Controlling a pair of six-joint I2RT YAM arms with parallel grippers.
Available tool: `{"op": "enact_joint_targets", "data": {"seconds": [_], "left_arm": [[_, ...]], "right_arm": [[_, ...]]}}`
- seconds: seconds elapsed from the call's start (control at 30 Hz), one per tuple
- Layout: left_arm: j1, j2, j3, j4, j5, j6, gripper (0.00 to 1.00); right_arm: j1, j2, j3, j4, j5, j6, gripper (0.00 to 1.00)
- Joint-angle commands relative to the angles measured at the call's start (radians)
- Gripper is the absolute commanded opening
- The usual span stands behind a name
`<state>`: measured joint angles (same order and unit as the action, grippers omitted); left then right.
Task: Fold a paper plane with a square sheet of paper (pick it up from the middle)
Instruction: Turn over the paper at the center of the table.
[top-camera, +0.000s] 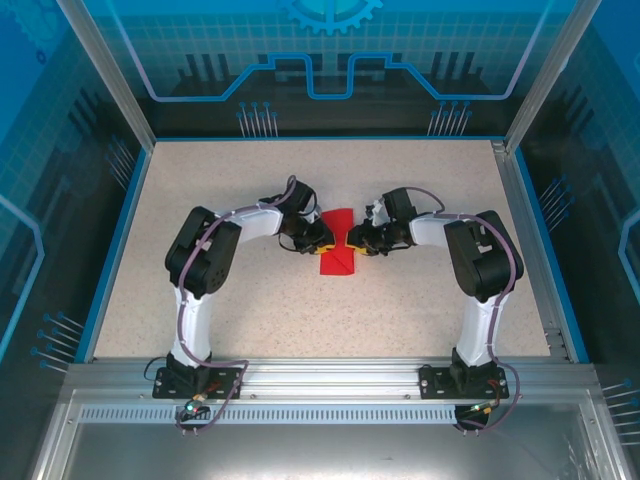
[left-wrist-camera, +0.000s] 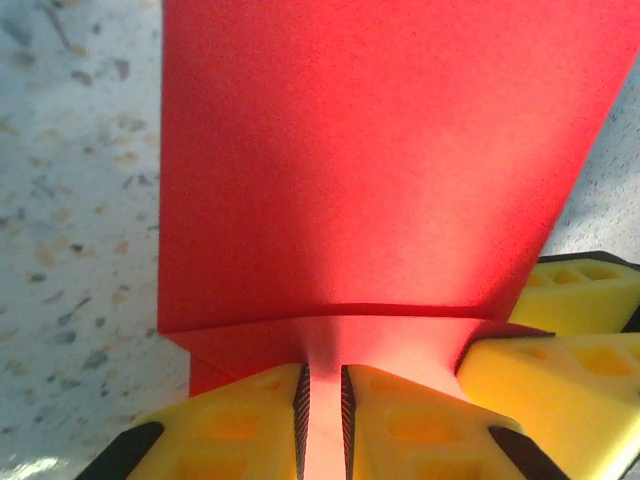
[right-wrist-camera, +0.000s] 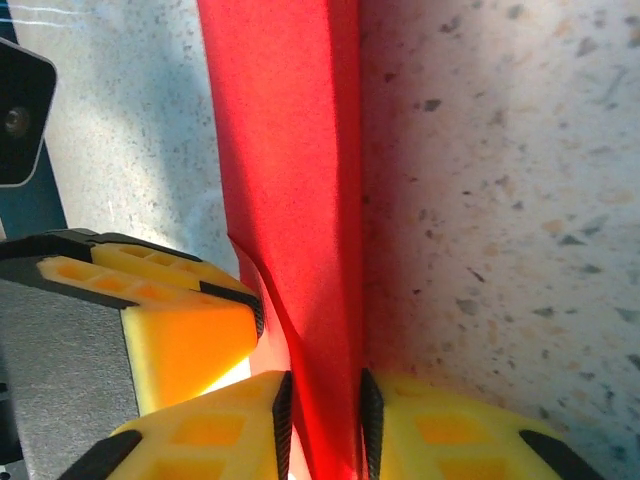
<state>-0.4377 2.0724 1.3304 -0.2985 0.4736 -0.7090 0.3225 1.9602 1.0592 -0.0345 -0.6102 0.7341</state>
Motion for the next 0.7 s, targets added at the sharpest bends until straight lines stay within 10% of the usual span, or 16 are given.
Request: {"op": "enact_joint_targets", "data": {"seconds": [0.0, 0.33, 0.67], "left_arm": [[0.009, -0.086, -0.039, 0.041, -0.040, -0.029, 0.19], [0.044, -0.260, -0.142, 0.102, -0.188, -0.054, 0.22], [0.086, -0.360, -0.186, 0.090, -0.282, -0.021, 0.28]], "right_arm": [[0.013, -0.034, -0.011, 0.034, -0.039, -0.004, 0.22], [0.015, -0.251, 0.090, -0.339, 0.215, -0.201, 0.07], [0.155, -0.436, 0.355, -1.039, 1.183, -0.313, 0.06]]}}
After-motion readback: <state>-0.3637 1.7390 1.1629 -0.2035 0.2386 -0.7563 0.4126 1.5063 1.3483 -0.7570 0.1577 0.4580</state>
